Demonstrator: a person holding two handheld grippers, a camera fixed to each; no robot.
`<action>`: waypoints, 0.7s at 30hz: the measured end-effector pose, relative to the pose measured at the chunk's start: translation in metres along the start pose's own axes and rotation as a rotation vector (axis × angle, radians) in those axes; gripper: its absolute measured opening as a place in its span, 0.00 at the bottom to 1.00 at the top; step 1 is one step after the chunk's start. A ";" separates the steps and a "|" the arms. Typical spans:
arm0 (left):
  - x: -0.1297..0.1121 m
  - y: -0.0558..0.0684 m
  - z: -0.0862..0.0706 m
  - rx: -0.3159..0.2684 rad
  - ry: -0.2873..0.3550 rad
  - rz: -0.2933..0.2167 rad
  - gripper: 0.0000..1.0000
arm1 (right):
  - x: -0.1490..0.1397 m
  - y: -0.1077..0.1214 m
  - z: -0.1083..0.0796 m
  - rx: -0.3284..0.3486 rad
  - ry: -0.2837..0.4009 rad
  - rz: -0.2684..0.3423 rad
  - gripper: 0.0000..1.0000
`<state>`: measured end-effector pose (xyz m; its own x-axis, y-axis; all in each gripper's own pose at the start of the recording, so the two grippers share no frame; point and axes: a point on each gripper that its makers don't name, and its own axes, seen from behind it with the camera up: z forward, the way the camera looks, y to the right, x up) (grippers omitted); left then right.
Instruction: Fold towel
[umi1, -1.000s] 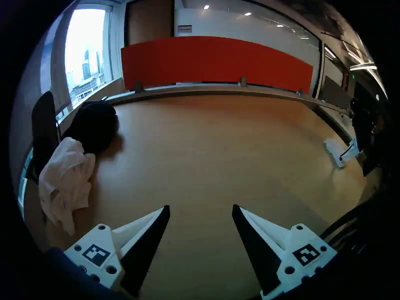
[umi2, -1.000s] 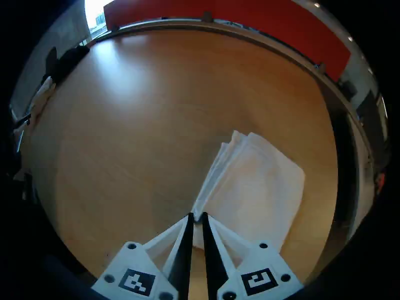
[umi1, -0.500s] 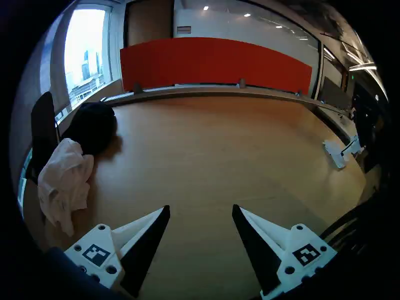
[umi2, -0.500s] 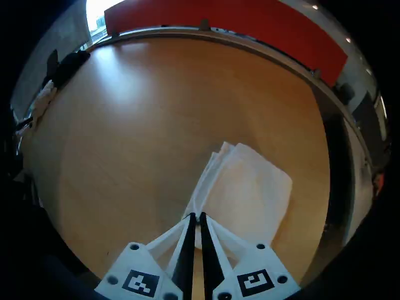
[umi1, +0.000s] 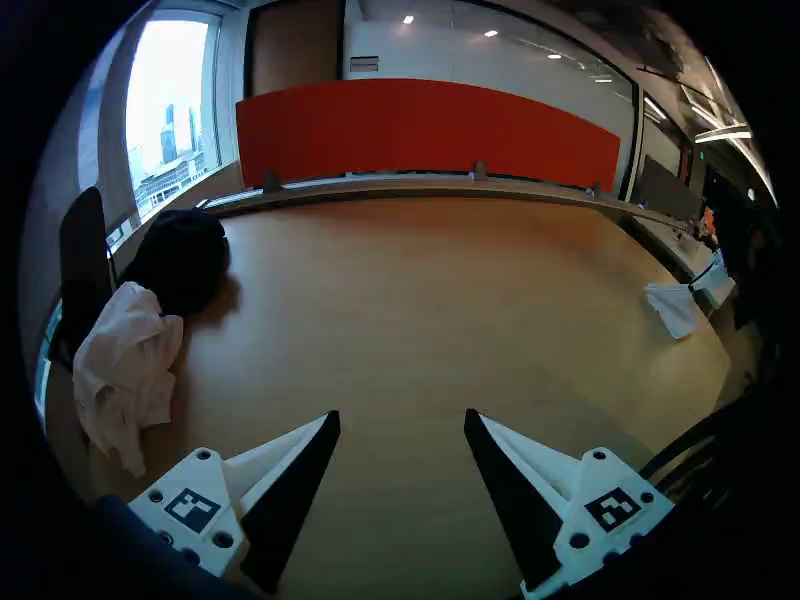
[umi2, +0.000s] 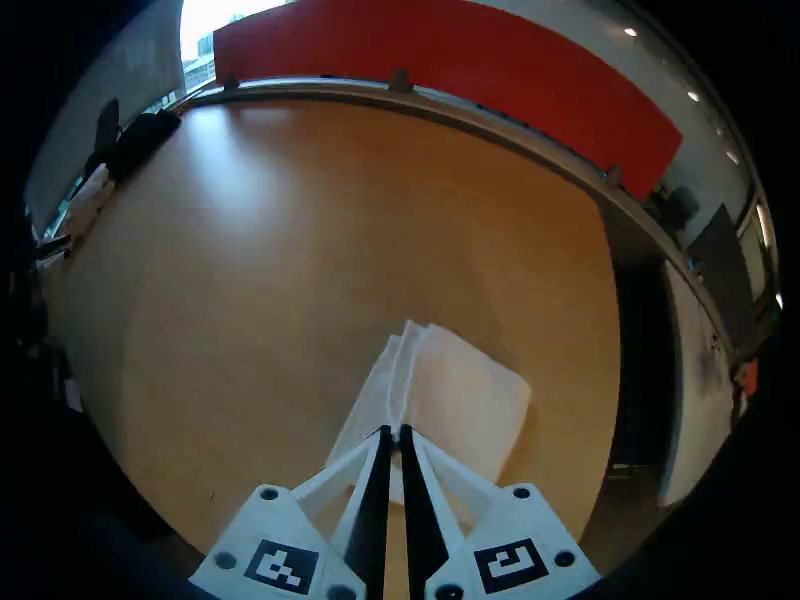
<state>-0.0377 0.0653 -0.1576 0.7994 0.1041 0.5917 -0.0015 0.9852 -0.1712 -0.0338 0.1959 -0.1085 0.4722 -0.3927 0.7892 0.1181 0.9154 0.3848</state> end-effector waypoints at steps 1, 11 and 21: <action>0.000 0.000 0.000 -0.001 0.001 0.000 0.92 | 0.001 0.001 -0.002 -0.002 0.003 -0.003 0.07; 0.001 0.001 0.000 -0.002 0.001 0.004 0.92 | -0.001 0.002 -0.008 0.003 0.001 -0.018 0.07; 0.001 -0.001 0.000 0.003 -0.002 0.007 0.92 | -0.012 -0.009 -0.001 0.024 -0.012 -0.009 0.07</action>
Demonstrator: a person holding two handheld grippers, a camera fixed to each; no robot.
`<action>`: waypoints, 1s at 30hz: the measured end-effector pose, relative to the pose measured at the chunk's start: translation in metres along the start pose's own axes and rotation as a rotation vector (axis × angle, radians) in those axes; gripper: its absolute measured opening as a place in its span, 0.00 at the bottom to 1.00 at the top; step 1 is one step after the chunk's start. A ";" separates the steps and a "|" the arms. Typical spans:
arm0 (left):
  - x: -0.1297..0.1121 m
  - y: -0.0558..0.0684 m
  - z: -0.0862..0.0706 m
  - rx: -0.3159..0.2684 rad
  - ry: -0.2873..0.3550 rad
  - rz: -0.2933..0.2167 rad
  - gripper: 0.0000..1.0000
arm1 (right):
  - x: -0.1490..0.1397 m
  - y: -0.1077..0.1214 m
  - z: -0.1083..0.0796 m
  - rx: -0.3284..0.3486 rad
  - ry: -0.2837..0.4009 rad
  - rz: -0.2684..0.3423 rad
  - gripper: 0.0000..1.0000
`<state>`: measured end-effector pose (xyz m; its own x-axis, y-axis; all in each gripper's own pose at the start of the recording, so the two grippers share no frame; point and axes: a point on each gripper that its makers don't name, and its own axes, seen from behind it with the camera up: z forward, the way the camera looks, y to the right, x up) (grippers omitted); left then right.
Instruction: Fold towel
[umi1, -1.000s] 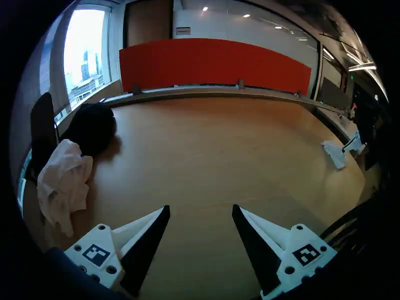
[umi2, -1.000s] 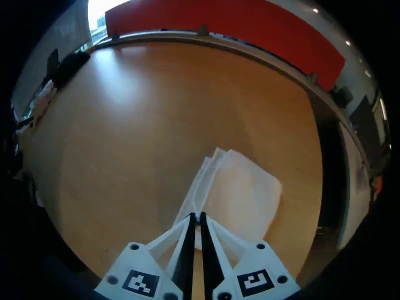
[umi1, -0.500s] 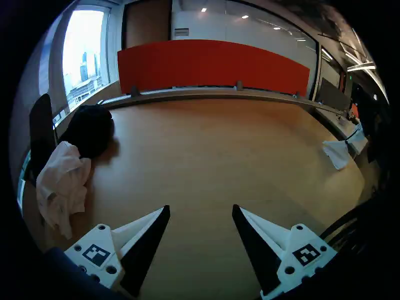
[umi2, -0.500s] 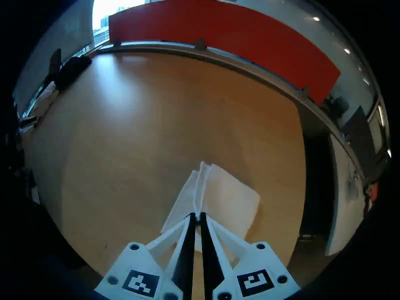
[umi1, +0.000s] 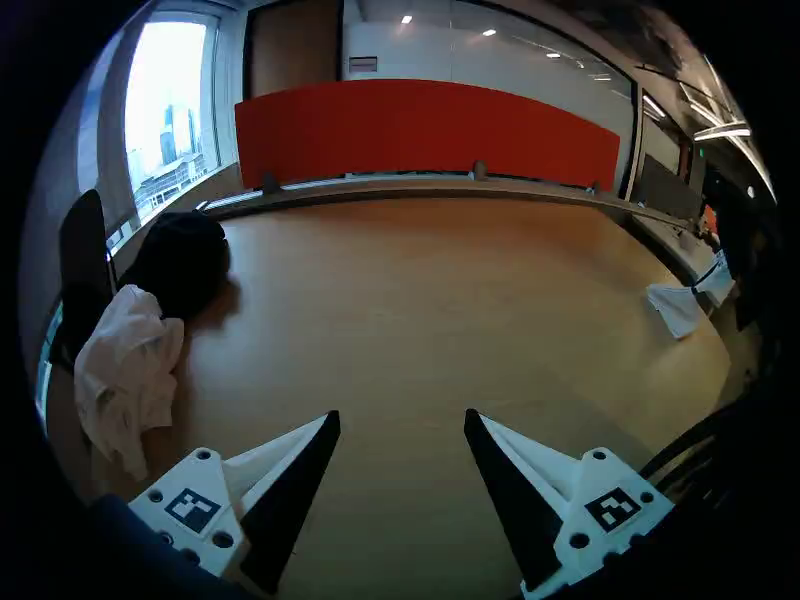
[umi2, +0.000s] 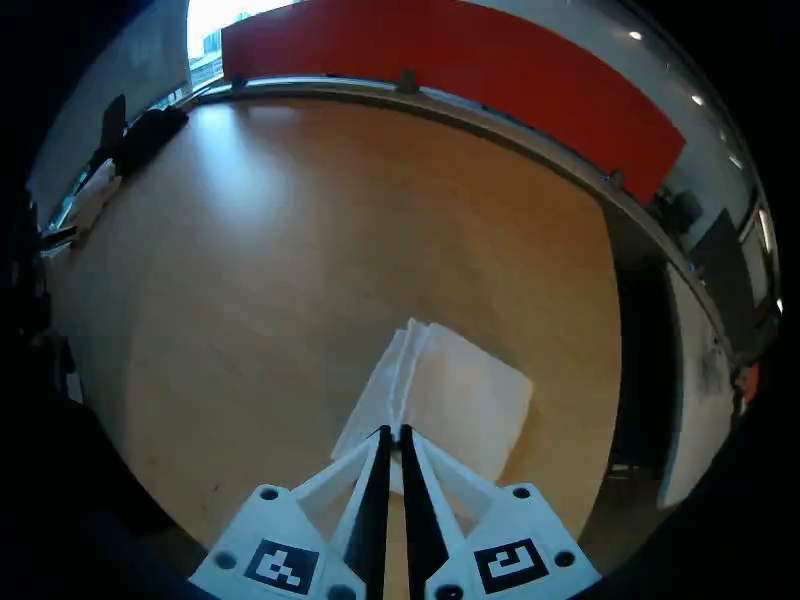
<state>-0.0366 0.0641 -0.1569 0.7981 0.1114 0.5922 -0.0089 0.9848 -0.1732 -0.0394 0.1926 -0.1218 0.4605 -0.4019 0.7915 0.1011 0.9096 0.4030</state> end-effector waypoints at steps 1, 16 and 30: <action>0.000 0.000 0.000 0.000 0.000 0.000 0.92 | -0.002 -0.001 0.002 0.003 -0.003 0.001 0.07; -0.002 0.000 -0.001 0.004 -0.008 0.004 0.92 | -0.019 -0.019 0.022 0.035 -0.038 0.013 0.11; -0.001 0.000 -0.001 0.008 -0.010 0.003 0.92 | -0.025 -0.021 0.023 0.042 -0.052 0.015 0.76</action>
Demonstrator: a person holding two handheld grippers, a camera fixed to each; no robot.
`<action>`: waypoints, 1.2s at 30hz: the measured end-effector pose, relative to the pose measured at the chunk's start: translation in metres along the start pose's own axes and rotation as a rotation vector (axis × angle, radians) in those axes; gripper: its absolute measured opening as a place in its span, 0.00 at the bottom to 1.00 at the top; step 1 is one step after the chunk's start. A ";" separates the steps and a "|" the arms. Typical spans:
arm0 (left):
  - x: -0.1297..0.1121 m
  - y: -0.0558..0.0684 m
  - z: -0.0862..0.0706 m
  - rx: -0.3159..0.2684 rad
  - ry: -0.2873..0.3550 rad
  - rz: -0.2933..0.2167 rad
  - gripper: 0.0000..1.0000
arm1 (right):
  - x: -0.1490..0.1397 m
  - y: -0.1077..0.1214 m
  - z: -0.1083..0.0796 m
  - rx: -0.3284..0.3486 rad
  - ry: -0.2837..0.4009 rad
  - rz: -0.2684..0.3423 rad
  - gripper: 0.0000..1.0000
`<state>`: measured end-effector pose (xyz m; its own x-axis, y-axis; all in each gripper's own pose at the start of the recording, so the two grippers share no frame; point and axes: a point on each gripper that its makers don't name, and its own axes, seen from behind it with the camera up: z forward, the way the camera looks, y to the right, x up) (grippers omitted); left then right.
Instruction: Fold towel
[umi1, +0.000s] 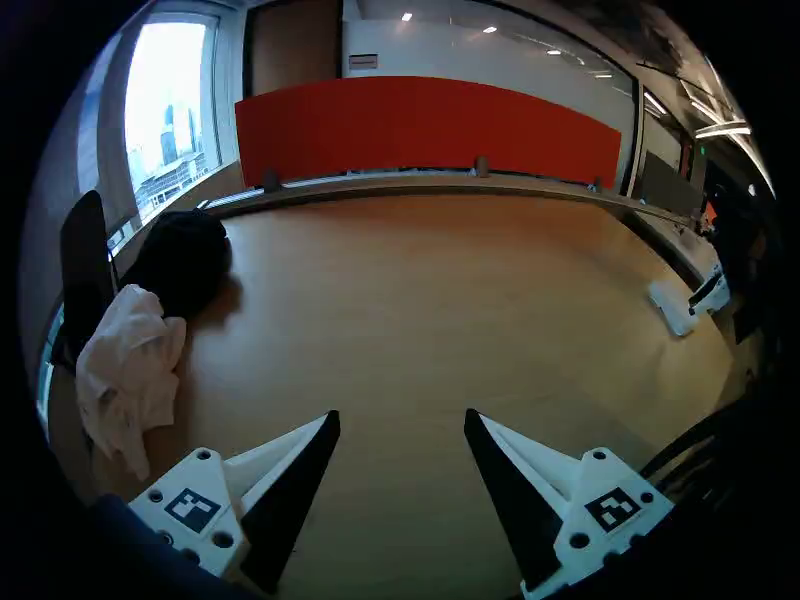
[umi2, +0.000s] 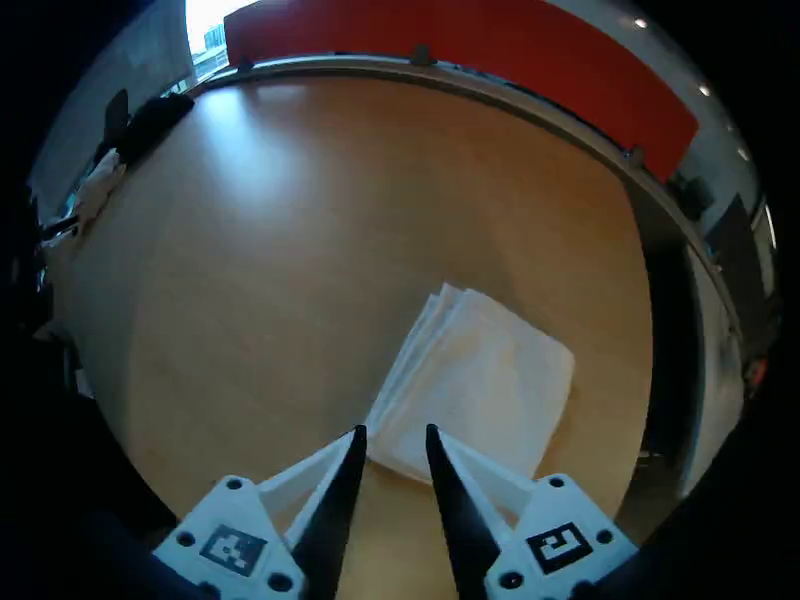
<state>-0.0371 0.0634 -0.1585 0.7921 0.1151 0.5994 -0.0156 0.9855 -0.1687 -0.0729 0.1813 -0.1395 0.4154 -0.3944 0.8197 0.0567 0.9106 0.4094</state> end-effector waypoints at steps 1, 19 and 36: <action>0.000 0.000 0.000 0.000 0.000 0.000 0.92 | 0.001 0.001 0.000 -0.005 0.002 0.005 0.87; 0.003 0.001 0.003 -0.004 0.007 -0.002 0.92 | 0.007 0.006 -0.002 -0.032 0.042 0.085 1.00; 0.007 0.004 0.008 -0.004 0.013 -0.015 0.92 | 0.026 0.003 -0.003 -0.082 0.156 0.295 1.00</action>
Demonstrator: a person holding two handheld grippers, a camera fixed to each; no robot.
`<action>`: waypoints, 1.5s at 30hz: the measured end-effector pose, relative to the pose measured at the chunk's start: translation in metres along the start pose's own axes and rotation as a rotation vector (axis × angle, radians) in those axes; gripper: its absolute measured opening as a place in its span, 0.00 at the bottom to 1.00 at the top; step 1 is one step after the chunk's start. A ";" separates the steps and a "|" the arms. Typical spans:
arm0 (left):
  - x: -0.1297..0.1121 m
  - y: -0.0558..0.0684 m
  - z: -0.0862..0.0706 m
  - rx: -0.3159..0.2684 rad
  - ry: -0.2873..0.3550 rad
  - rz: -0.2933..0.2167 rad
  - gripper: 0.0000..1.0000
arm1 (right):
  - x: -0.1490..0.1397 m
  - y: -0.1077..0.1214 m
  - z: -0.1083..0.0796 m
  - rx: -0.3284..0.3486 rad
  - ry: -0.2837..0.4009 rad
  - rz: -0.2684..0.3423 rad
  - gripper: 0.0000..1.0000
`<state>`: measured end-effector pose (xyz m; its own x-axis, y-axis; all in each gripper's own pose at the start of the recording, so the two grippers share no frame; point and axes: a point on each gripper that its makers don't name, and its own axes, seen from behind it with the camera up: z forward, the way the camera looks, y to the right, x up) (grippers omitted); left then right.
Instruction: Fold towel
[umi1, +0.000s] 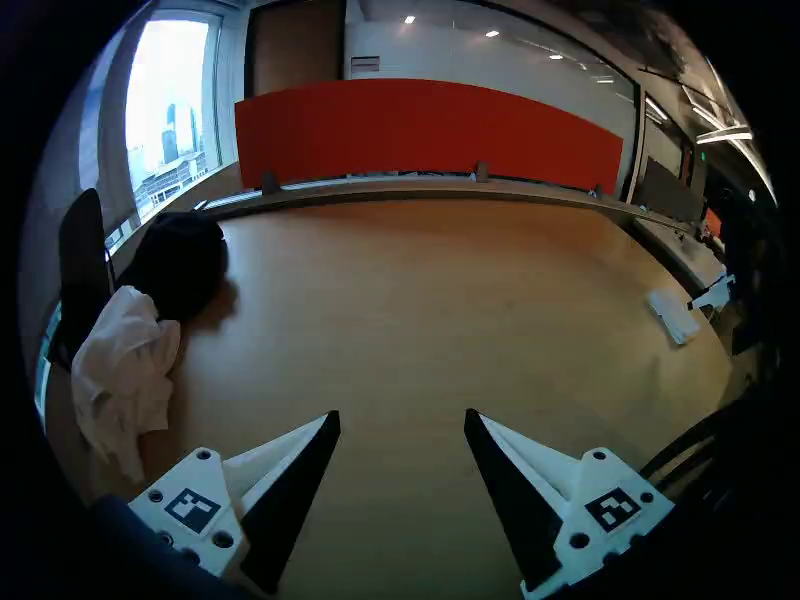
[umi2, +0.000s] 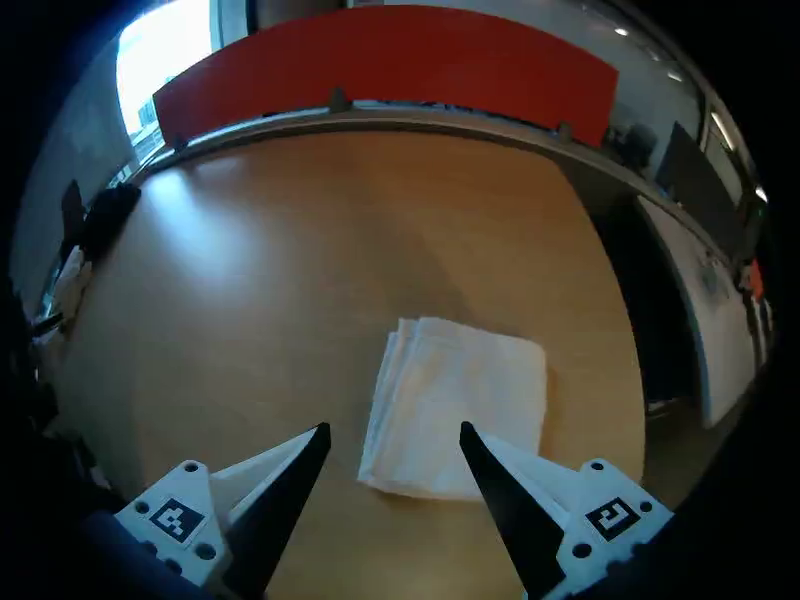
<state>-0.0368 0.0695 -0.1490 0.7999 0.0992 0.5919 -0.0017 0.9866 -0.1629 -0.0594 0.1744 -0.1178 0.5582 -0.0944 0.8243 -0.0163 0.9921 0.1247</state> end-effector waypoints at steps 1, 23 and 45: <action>0.000 0.000 0.000 0.001 0.000 0.000 0.92 | 0.000 0.000 0.001 -0.007 0.006 0.016 1.00; 0.001 -0.006 0.000 0.010 -0.002 -0.009 0.92 | 0.041 0.000 -0.010 -0.099 0.294 0.220 1.00; 0.003 -0.006 0.001 0.002 -0.004 -0.006 0.92 | 0.151 -0.026 -0.076 -0.140 0.780 0.067 1.00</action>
<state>-0.0345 0.0641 -0.1457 0.7972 0.0935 0.5965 0.0018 0.9876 -0.1573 0.0883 0.1404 -0.0388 0.9804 0.0000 0.1969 0.0051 0.9997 -0.0253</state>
